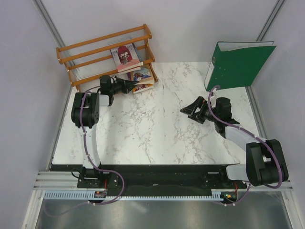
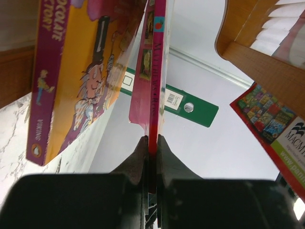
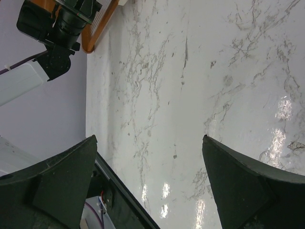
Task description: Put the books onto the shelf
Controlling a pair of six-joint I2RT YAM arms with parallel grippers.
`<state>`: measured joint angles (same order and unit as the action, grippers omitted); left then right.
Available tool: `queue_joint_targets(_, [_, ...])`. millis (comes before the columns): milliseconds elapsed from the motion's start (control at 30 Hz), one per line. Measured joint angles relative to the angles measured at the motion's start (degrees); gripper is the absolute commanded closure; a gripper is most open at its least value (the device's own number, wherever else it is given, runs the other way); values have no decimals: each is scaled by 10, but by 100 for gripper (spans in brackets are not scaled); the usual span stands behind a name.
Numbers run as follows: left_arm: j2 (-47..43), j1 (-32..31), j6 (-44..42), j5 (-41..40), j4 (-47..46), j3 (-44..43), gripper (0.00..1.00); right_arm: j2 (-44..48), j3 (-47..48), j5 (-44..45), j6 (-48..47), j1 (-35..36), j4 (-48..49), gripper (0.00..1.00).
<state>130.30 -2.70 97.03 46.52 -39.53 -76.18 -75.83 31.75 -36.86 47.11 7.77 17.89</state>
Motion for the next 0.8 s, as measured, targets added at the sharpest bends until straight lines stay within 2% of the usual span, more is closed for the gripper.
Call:
queue_joint_targets(700, [-19, 1, -25, -61, 5, 36, 97, 0, 0, -6, -2, 0, -12, 2])
queue_joint_targets(733, [-19, 1, -27, -60, 6, 35, 94, 0, 0, -6, -3, 0, -12, 2])
queue_joint_targets(767, [-19, 1, -28, -59, 8, 33, 84, 0, 0, -6, -4, 0, -13, 2])
queue_joint_targets(800, [-19, 1, -28, -58, 11, 31, 80, 0, 0, -6, -4, 0, -13, 2])
